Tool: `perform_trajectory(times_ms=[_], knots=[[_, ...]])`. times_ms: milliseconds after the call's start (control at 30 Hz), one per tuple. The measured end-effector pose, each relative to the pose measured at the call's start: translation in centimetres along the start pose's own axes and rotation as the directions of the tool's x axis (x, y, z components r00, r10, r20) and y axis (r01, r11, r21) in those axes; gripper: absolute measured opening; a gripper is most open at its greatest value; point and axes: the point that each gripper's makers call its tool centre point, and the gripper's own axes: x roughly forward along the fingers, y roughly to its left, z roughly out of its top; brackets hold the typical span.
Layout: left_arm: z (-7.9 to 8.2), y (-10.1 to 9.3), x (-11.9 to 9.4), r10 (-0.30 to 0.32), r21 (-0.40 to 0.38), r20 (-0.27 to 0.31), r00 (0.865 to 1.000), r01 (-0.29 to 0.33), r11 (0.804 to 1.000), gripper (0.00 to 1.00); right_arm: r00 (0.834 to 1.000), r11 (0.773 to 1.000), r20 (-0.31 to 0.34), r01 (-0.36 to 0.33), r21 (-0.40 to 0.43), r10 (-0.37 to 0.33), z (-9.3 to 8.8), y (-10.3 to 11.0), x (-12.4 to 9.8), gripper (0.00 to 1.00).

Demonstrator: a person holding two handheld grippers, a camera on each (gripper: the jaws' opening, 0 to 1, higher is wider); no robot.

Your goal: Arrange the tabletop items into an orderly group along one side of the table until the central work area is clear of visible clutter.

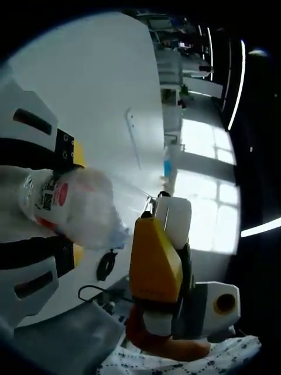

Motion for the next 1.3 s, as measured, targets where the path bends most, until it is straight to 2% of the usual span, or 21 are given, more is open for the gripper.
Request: perform_trajectory(times_ms=[500,1033,1300], knots=[[-0.1,-0.3,0.1,0.004,0.006,-0.003,1.0,-0.004,1.0,0.42,0.999,1.0,-0.014,0.029,0.001,-0.029,-0.5,-0.1,-0.7,0.19],[-0.2,-1.0,0.3,-0.095,0.049,-0.041,0.995,0.097,0.994,0.4,0.993,0.994,-0.061,0.106,0.021,-0.105,-0.7,-0.2,-0.9,0.19],[-0.2,-0.8,0.2,-0.086,0.033,-0.038,0.996,0.087,0.996,0.41,0.992,0.994,-0.061,0.108,0.022,-0.106,-0.7,-0.3,-0.9,0.19]])
